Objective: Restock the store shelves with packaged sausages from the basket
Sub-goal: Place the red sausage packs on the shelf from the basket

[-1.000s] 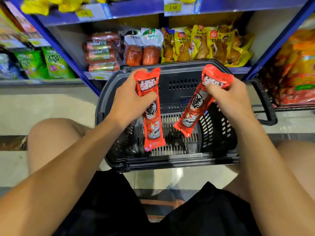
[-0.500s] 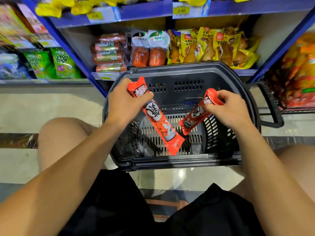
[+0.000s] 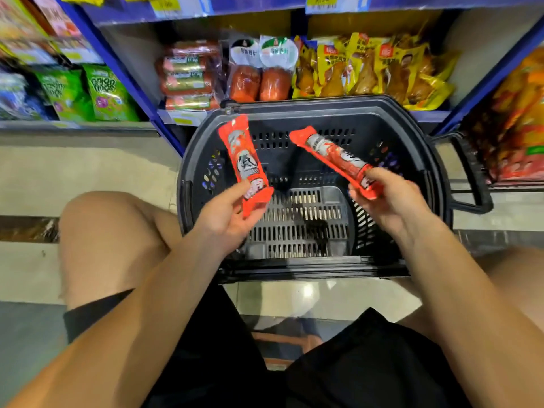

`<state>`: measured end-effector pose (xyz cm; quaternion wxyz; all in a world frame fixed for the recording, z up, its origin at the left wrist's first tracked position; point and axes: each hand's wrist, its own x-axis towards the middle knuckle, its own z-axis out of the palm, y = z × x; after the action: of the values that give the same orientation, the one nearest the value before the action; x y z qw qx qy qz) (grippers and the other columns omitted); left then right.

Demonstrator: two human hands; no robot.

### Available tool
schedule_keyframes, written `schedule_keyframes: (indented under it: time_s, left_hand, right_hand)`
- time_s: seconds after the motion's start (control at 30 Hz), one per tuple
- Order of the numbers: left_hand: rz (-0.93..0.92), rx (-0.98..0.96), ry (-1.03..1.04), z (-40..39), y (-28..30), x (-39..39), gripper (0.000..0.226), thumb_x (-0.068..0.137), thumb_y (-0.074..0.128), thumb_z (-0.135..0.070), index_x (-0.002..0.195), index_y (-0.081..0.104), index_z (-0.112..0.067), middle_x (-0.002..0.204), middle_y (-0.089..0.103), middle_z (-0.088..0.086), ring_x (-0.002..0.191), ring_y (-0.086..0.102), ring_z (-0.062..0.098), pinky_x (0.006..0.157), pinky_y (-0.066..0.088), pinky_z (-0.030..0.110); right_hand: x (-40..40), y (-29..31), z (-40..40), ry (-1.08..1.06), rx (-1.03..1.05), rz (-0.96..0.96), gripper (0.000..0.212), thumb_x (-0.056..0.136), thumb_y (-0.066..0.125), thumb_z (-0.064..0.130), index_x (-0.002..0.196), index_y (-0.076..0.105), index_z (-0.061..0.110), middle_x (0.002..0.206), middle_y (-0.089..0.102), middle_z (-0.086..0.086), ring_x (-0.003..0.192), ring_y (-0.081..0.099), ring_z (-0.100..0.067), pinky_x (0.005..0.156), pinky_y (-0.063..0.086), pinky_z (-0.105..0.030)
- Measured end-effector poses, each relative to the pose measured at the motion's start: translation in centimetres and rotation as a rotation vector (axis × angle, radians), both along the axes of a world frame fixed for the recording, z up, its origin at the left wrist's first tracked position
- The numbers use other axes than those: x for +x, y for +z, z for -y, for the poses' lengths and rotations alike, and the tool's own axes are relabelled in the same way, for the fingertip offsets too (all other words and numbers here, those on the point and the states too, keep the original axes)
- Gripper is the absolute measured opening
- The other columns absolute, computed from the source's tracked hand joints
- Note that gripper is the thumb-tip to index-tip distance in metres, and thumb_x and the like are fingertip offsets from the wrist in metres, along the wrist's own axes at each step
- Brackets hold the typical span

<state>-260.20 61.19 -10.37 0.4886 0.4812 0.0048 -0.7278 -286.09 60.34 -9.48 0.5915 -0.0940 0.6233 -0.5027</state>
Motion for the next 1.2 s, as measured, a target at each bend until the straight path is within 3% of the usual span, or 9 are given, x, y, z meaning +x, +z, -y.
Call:
schedule_keyframes:
  time_s: [0.13,0.3,0.37,0.47,0.63,0.73,0.9,1.07,1.2]
  left_hand:
    - [0.057,-0.037,-0.195,-1.9,-1.4,-1.4,0.040,0.067,0.072,-0.010,0.106,0.067,0.001,0.100,0.074,0.017,0.081,0.072,0.022,0.070,0.057,0.032]
    - [0.279,-0.108,-0.386,-2.7,-1.8,-1.8,0.030,0.087,0.062,-0.002,0.117,0.062,0.000,0.065,0.069,0.003,0.044,0.059,0.008,0.058,0.053,0.028]
    - [0.356,-0.137,-0.431,-2.7,-1.4,-1.8,0.026,0.087,0.063,-0.002,0.113,0.064,-0.006,0.079,0.074,0.006,0.059,0.068,0.014,0.058,0.054,0.027]
    - [0.404,-0.197,-0.464,-2.5,-0.8,-1.9,0.030,0.086,0.065,-0.002,0.114,0.064,-0.011,0.104,0.074,0.012,0.094,0.073,0.030,0.074,0.058,0.037]
    - [0.453,-0.305,-0.486,-2.0,1.2,-2.7,0.028,0.090,0.058,0.002,0.115,0.063,-0.010,0.105,0.074,0.013,0.097,0.072,0.032,0.089,0.056,0.050]
    - [0.467,-0.391,-0.511,-2.2,3.0,-2.8,0.033,0.090,0.058,0.006,0.117,0.063,-0.013,0.104,0.075,0.010,0.095,0.072,0.028,0.082,0.059,0.046]
    - [0.571,-0.546,-0.547,-2.2,6.9,-2.8,0.045,0.085,0.060,0.011,0.118,0.063,-0.020,0.103,0.074,0.010,0.095,0.072,0.026,0.080,0.059,0.043]
    - [0.704,-0.764,-0.560,-1.2,11.8,-3.4,0.052,0.083,0.066,0.006,0.108,0.063,-0.041,0.099,0.072,-0.005,0.093,0.070,0.025,0.074,0.058,0.039]
    - [0.672,-0.895,-0.516,0.6,16.0,-4.9,0.051,0.081,0.065,0.009,0.106,0.066,-0.036,0.109,0.071,-0.003,0.096,0.070,0.029,0.081,0.058,0.048]
  right_hand:
    - [1.6,-1.4,-1.2,0.123,0.113,0.074,0.008,0.090,0.063,0.009,0.083,0.063,0.012,0.061,0.070,-0.006,0.055,0.068,-0.017,0.058,0.060,-0.028]
    - [2.2,-2.9,-2.1,0.136,0.154,0.026,0.010,0.087,0.068,0.024,0.079,0.068,0.017,0.061,0.068,0.002,0.052,0.064,-0.008,0.051,0.053,-0.018]
    - [2.1,-2.8,-2.2,0.103,0.140,0.087,0.010,0.087,0.068,0.024,0.082,0.069,0.016,0.062,0.069,-0.001,0.053,0.066,-0.009,0.051,0.054,-0.019]
    - [1.8,-2.1,-2.1,0.101,0.105,0.208,0.007,0.086,0.069,0.013,0.090,0.069,0.008,0.075,0.074,-0.009,0.064,0.071,-0.016,0.058,0.058,-0.025]
    - [2.4,-0.2,-3.5,0.380,-0.098,0.264,0.032,0.069,0.063,-0.004,0.101,0.066,-0.005,0.088,0.074,-0.018,0.076,0.073,-0.026,0.068,0.060,-0.030]
    - [2.9,0.6,-4.6,0.393,-0.211,0.131,0.038,0.076,0.056,-0.016,0.111,0.064,-0.005,0.103,0.069,-0.024,0.092,0.067,-0.036,0.087,0.057,-0.044]
    - [2.5,3.8,-5.3,0.364,-0.378,-0.189,0.038,0.082,0.055,-0.019,0.108,0.064,0.007,0.091,0.073,-0.012,0.081,0.071,-0.027,0.074,0.059,-0.036]
    - [0.9,9.3,-4.9,0.295,-0.519,-0.404,0.046,0.080,0.061,-0.015,0.116,0.064,0.013,0.106,0.072,-0.014,0.098,0.069,-0.035,0.083,0.058,-0.044]
    - [-0.9,13.9,-3.6,0.251,-0.568,-0.583,0.053,0.076,0.067,-0.006,0.123,0.061,0.019,0.111,0.072,-0.003,0.105,0.066,-0.026,0.093,0.054,-0.042]
